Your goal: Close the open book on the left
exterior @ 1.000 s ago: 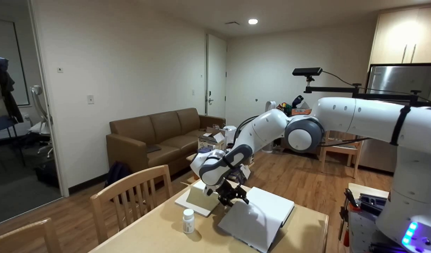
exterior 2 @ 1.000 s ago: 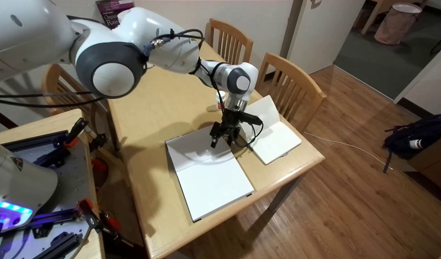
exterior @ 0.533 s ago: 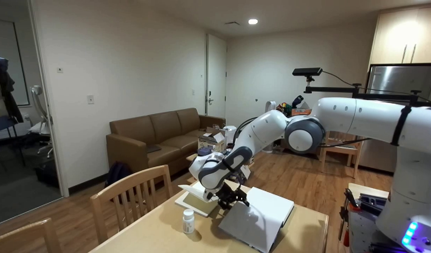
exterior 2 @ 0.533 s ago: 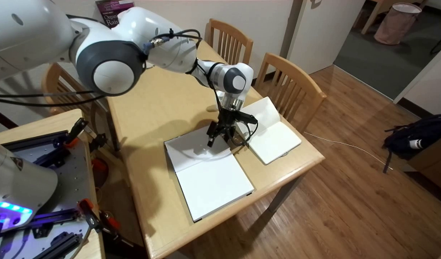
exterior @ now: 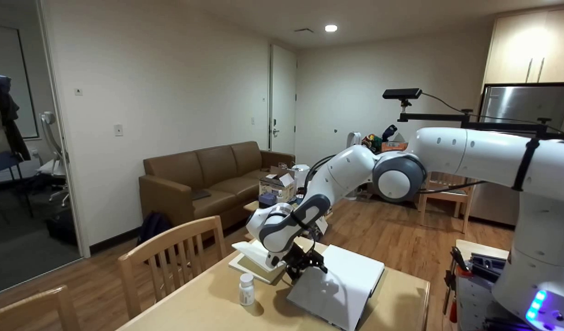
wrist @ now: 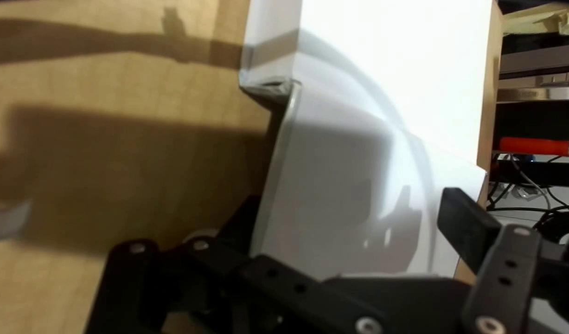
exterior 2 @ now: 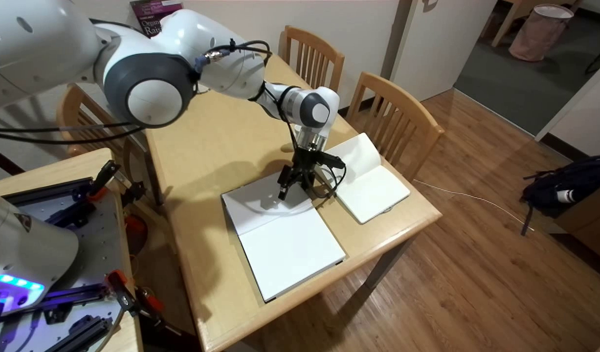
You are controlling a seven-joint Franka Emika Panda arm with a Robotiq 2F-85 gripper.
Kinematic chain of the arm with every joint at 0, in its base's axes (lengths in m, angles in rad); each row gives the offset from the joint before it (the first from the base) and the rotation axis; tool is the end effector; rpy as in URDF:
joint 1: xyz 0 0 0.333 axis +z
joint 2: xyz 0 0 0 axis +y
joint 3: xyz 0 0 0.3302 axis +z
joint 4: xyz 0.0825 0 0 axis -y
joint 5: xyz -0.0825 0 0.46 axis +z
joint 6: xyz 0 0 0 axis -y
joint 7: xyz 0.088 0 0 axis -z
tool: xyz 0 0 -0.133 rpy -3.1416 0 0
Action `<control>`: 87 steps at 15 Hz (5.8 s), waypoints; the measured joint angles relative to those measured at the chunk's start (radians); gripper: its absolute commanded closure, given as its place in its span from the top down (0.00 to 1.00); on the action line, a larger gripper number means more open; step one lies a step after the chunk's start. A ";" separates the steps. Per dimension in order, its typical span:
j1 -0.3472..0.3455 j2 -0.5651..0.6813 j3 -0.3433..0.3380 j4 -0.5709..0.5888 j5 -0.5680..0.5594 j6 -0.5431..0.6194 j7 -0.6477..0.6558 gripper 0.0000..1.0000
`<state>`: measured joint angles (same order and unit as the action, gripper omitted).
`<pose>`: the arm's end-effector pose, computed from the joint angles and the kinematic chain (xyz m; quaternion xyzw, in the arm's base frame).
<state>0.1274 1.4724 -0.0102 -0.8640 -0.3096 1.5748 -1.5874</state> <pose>0.7019 0.0437 -0.1279 -0.5578 -0.7294 0.3722 0.1353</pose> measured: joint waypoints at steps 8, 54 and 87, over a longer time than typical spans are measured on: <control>0.000 0.000 0.000 0.000 0.000 0.000 -0.002 1.00; -0.250 -0.085 0.219 -0.054 0.125 0.048 -0.420 0.11; -1.167 -0.258 0.972 -0.954 0.190 0.730 -1.009 0.60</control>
<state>-1.0396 1.2146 0.9614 -1.8183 -0.1194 2.3049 -2.5962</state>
